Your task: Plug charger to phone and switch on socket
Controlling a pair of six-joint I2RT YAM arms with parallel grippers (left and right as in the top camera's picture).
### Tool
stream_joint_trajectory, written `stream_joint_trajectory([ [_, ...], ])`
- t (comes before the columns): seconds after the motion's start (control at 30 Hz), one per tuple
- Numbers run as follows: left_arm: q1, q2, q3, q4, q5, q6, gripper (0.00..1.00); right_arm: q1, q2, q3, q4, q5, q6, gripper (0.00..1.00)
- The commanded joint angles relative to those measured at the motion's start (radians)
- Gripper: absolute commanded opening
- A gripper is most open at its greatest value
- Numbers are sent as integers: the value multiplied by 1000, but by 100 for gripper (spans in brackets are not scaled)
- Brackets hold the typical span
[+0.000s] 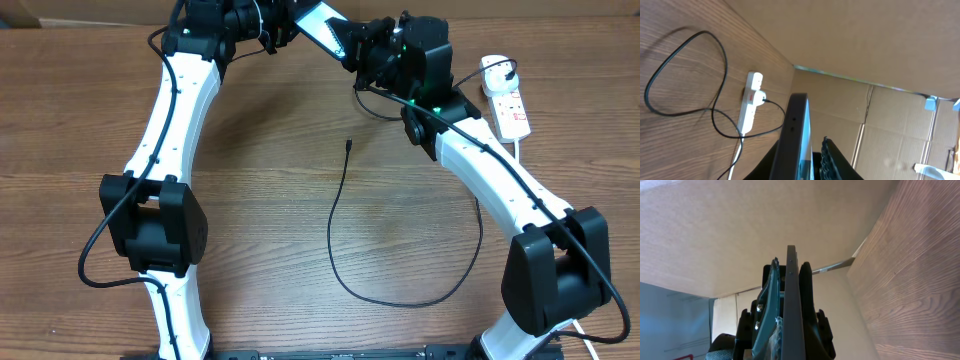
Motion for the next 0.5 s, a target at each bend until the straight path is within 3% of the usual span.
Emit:
stream_joint_trajectory([
  [0.0, -18, -10, 22, 46, -9, -18, 16, 29, -48, 28, -2, -138, 0, 4],
  [0.17, -18, -10, 22, 46, -9, -36, 5, 29, -48, 28, -2, -139, 0, 4],
  [0.47, -18, -10, 22, 45, 3, -58, 4, 29, -48, 28, -2, -139, 0, 4],
])
